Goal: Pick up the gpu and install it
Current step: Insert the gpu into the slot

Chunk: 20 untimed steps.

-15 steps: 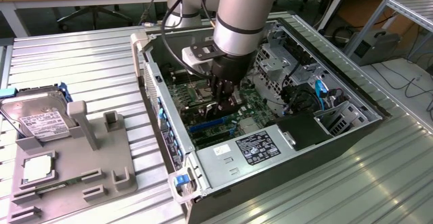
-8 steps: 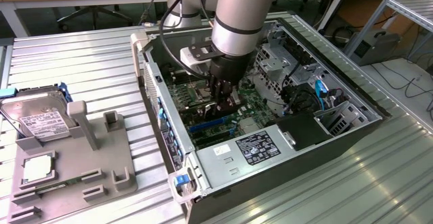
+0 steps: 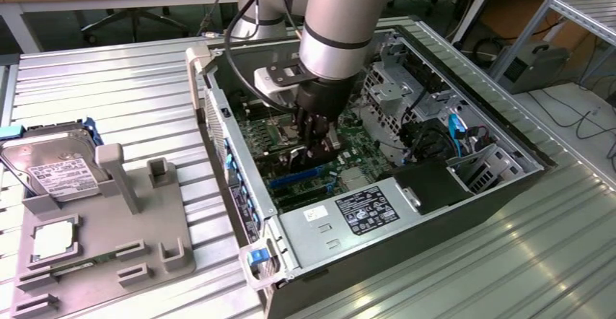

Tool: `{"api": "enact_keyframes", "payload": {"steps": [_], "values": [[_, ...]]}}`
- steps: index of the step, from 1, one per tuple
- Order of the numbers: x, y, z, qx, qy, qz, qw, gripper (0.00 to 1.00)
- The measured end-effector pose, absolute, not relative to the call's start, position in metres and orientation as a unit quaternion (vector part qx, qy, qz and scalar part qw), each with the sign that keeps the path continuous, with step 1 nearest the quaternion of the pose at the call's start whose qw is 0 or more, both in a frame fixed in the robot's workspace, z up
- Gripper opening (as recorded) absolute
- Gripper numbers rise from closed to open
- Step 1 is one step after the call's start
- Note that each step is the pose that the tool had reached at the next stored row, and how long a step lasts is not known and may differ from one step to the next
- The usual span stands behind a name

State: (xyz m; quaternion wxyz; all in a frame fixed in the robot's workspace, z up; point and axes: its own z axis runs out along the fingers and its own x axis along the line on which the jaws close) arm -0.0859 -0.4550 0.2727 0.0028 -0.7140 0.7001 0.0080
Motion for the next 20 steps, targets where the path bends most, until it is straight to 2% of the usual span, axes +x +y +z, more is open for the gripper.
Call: {"api": "enact_keyframes", "payload": {"steps": [20], "values": [[-0.0878, -0.455, 0.2651, -0.714, 0.7, 0.008, 0.003, 0.27]]}}
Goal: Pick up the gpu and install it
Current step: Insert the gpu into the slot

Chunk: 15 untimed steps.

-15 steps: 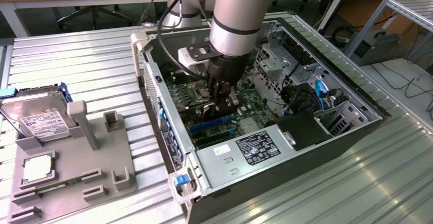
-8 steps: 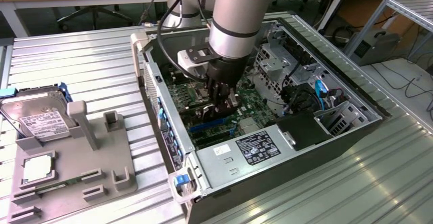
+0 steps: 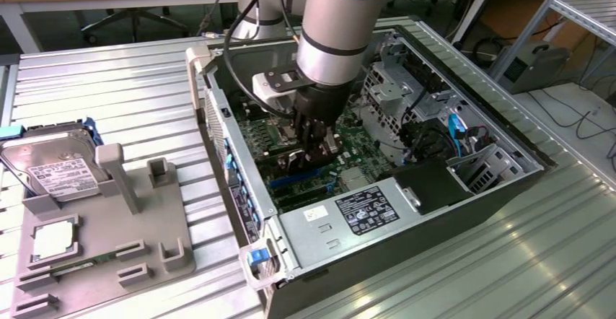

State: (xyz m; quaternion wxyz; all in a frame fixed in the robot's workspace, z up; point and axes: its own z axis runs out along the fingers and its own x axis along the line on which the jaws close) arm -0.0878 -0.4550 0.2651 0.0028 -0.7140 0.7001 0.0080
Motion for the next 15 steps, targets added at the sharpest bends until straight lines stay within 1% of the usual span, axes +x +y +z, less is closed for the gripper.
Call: {"api": "enact_keyframes", "payload": {"steps": [15], "values": [[-0.0879, -0.455, 0.2624, -0.714, 0.7, 0.008, 0.003, 0.27]]}}
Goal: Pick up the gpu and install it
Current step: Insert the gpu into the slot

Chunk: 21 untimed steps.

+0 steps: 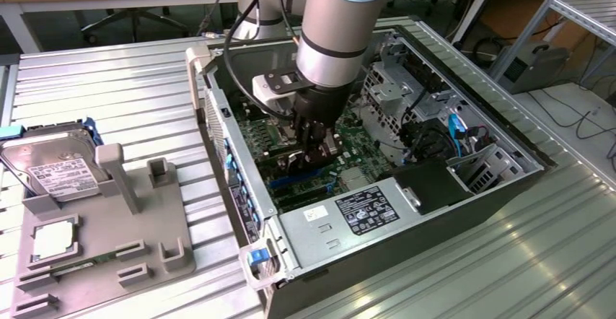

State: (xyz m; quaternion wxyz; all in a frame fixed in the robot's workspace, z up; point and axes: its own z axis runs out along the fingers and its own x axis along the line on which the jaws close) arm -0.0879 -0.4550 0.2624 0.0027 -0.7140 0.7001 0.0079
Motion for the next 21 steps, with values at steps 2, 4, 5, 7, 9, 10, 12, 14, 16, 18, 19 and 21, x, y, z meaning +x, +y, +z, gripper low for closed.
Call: {"api": "enact_keyframes", "payload": {"steps": [2, 4, 5, 7, 9, 10, 12, 14, 16, 18, 19, 21], "values": [[-0.0879, -0.455, 0.2623, -0.714, 0.7, 0.008, 0.003, 0.27], [-0.0879, -0.455, 0.2623, -0.714, 0.7, 0.008, 0.003, 0.27], [-0.0879, -0.455, 0.2623, -0.714, 0.701, 0.008, 0.003, 0.27], [-0.0879, -0.455, 0.2624, -0.713, 0.701, 0.008, 0.003, 0.27], [-0.0879, -0.455, 0.2623, -0.713, 0.701, 0.008, 0.003, 0.27], [-0.0879, -0.455, 0.2623, -0.713, 0.701, 0.008, 0.003, 0.27], [-0.0879, -0.455, 0.2627, -0.713, 0.701, 0.008, 0.003, 0.27], [-0.0879, -0.455, 0.2633, -0.713, 0.701, 0.008, 0.003, 0.27], [-0.0879, -0.455, 0.2636, -0.712, 0.702, 0.008, 0.003, 0.27], [-0.0881, -0.455, 0.2635, -0.712, 0.702, 0.008, 0.003, 0.27], [-0.0882, -0.455, 0.2633, -0.712, 0.702, 0.008, 0.003, 0.27], [-0.0883, -0.455, 0.2623, -0.712, 0.702, 0.008, 0.003, 0.27]]}}
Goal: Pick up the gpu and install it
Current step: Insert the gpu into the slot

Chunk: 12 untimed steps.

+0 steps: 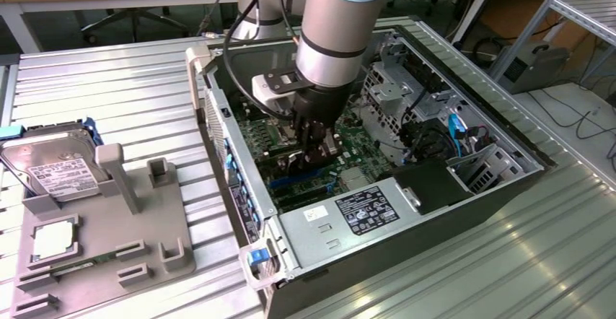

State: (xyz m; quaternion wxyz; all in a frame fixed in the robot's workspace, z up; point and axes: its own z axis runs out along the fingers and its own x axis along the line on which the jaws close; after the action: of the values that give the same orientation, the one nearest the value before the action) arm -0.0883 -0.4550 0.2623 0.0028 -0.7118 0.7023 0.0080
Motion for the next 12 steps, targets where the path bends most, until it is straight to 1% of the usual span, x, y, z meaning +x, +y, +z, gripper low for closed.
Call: {"api": "enact_keyframes", "payload": {"steps": [6, 12], "values": [[-0.0886, -0.455, 0.2608, -0.712, 0.703, 0.008, 0.003, 0.27], [-0.0886, -0.4549, 0.2653, -0.711, 0.703, 0.008, 0.003, 0.27]]}}
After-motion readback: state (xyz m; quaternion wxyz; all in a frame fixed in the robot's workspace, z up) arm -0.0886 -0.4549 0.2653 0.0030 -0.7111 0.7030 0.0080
